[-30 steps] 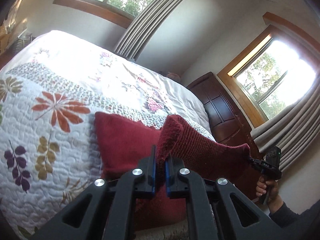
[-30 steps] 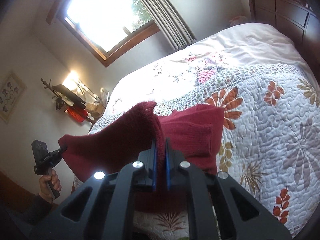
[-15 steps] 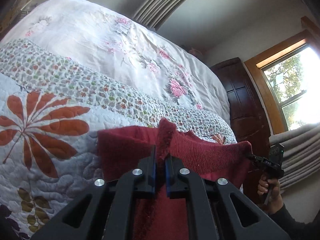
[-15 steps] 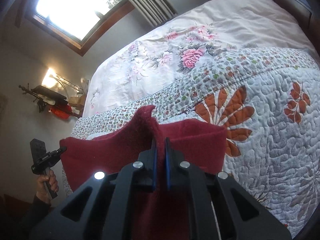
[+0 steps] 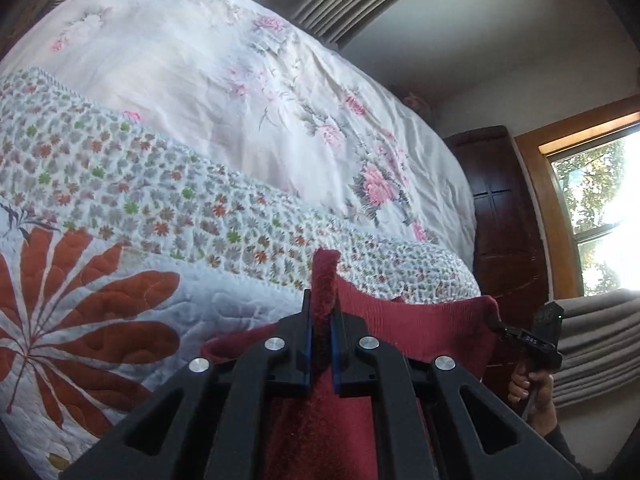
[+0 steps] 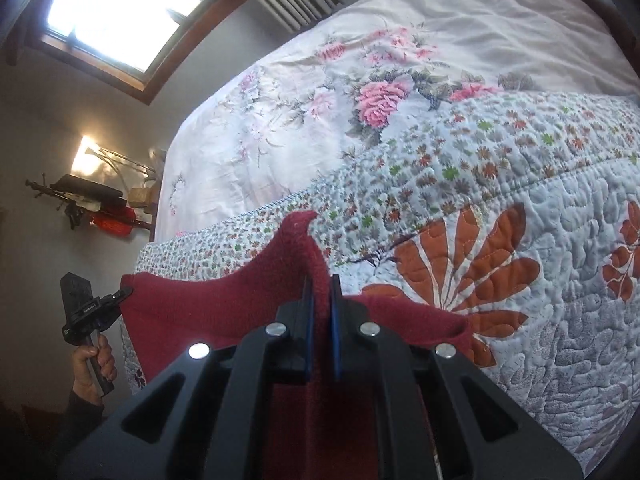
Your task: Fold small clothes
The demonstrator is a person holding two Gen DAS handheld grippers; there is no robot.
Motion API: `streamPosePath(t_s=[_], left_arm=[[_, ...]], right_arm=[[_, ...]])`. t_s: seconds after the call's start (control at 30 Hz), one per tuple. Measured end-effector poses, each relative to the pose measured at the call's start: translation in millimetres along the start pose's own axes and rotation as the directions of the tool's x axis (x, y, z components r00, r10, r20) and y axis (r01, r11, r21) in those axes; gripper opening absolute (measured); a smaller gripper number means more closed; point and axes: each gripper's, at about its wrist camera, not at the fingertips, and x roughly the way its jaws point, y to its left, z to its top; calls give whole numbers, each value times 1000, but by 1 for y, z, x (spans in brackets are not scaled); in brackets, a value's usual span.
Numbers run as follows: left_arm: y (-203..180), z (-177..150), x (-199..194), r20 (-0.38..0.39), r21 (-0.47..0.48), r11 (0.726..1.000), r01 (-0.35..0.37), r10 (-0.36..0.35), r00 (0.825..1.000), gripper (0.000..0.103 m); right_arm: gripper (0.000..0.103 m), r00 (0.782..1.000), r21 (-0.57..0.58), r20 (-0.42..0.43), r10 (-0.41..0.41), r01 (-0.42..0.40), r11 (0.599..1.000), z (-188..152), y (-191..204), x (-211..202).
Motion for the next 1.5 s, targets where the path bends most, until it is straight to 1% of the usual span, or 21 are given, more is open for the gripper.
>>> streamPosePath(t_s=[0.13, 0.23, 0.33, 0.4, 0.47, 0.5, 0.53, 0.57, 0.6, 0.63, 0.7, 0.77, 0.83, 0.9, 0.97, 1.03, 1.13, 1.2, 1.27, 1.43, 1.5], left_arm=[[-18, 28, -9, 38, 54, 998, -9, 7, 999, 6], [-5, 47, 3, 39, 13, 1000, -21, 21, 999, 3], [15, 49, 31, -23, -18, 998, -58, 58, 998, 3], [26, 39, 47, -72, -25, 996, -85, 83, 994, 3], [33, 30, 54, -114, -23, 995, -98, 95, 989, 3], [37, 26, 56, -148, -33, 995, -97, 92, 985, 8], [41, 24, 58, -177, -45, 994, -97, 88, 980, 14], [44, 21, 59, -192, -51, 994, -100, 88, 977, 31], [47, 21, 61, -208, -57, 994, -95, 82, 975, 48], [50, 21, 63, -221, -64, 995, -77, 61, 973, 52], [55, 20, 70, -271, -96, 995, -36, 9, 963, 62], [58, 15, 83, -336, -116, 993, -24, -17, 942, 65], [54, 10, 92, -374, -80, 997, -20, -11, 928, 62], [52, 6, 97, -398, -74, 997, -6, -24, 917, 14], [46, 5, 93, -369, -44, 999, -9, -8, 929, 10], [37, 7, 84, -315, -4, 1000, -14, 12, 949, 9], [12, 12, 65, -228, 73, 997, 22, -5, 974, 8], [-6, 17, 50, -180, 134, 990, 36, -11, 984, 7], [-15, 26, 41, -151, 137, 989, 62, -41, 988, 7], [14, 33, 72, -179, 94, 995, -40, 57, 982, 7], [36, 21, 88, -212, 46, 995, -94, 101, 972, 10]], right_arm=[[6, 999, -24, 33, 9, -9, 1000, 20, 9, -8], [6, 1000, 10, 16, -7, 7, 1000, 32, -1, 8], [6, 999, 33, -32, -31, 32, 999, 33, -15, 34], [6, 992, 68, -119, -48, 56, 996, 27, -30, 59], [12, 983, 92, -176, -53, 70, 993, 17, -40, 71], [16, 981, 107, -191, -43, 64, 992, 13, -43, 71], [27, 981, 126, -192, -11, 36, 991, 10, -46, 69], [36, 982, 136, -189, 13, 13, 991, 9, -46, 66], [51, 982, 136, -187, 22, 4, 991, 9, -47, 63], [57, 982, 135, -189, 23, 2, 991, 10, -48, 62], [59, 975, 151, -218, 43, -10, 988, 13, -51, 66], [61, 969, 180, -238, 74, -31, 983, 16, -54, 72], [63, 963, 193, -249, 99, -51, 980, 20, -54, 77], [64, 956, 207, -269, 116, -60, 976, 20, -54, 84], [54, 957, 185, -276, 89, -38, 982, 19, -51, 88], [7, 965, 155, -258, 52, -12, 988, 20, -48, 85], [6, 985, 110, -172, 30, -11, 994, 21, -41, 61], [6, 993, 92, -111, 38, -28, 995, 23, -35, 42], [6, 998, 67, -60, 33, -29, 997, 25, -29, 27], [8, 996, 90, -88, -15, 22, 996, 26, -40, 49], [22, 994, 125, -106, -18, 31, 992, 20, -47, 64]])
